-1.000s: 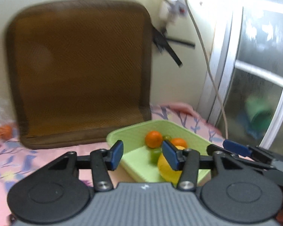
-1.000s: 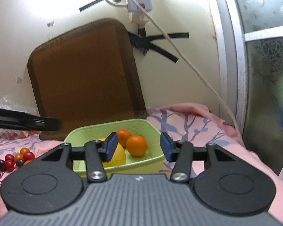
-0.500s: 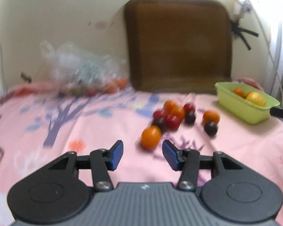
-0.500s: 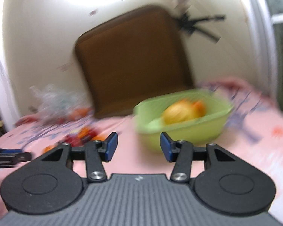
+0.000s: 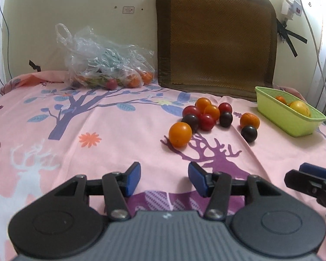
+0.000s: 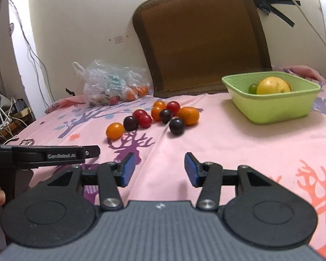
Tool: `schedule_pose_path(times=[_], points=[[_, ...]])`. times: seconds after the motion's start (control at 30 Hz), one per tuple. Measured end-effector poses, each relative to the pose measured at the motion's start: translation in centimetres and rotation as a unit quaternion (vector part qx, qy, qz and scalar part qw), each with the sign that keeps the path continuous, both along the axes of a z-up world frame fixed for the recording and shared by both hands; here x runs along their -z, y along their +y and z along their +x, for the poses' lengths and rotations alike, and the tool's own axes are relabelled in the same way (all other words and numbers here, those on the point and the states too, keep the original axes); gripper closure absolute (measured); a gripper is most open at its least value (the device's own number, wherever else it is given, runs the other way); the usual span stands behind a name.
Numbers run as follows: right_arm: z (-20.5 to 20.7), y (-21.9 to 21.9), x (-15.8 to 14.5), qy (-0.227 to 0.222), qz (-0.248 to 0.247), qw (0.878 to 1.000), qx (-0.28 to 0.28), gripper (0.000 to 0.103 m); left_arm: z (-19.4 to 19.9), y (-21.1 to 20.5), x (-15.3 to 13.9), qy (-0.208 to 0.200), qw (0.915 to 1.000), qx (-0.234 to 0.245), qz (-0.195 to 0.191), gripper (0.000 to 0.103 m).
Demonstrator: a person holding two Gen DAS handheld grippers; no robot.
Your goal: Organize fruits
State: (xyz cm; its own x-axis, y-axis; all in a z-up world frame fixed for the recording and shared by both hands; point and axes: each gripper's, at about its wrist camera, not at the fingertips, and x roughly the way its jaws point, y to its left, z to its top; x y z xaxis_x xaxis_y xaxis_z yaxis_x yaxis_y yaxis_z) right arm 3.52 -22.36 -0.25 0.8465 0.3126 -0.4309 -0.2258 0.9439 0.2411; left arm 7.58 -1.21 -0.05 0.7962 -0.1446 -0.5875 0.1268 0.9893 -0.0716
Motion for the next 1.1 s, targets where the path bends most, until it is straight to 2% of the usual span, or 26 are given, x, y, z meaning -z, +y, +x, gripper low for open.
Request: schedule_pose_path(times=[0.27,0.37,0.53,0.67,1.1], points=[[-0.6,-0.8,0.1,-0.009,0.017,1.0,0.008,0.051,-0.1,0.0,0.1,-0.008,1.0,0.002,-0.002,0.053],[-0.8,-1.1,0.1,-0.016,0.022,1.0,0.01,0.05,-0.7,-0.1,-0.2,-0.028,0.9996,0.008,0.0,0.052],[-0.9,-1.4,0.1,-0.019,0.031,0.999,0.022,0.047,-2.3,-1.3,-0.8,-0.078,0.996,0.035,0.028,0.05],[-0.8,-1.4,0.1,-0.019,0.032,0.999,0.029,0.047,-2.9,-1.7,-0.9,-0.098,0.9931,0.05,0.04,0.049],[-0.9,-1.3,0.2,-0.018,0.03,0.999,0.035,0.047,-3.2,-0.8,-1.0,-0.109,0.9922,0.06,0.008,0.045]])
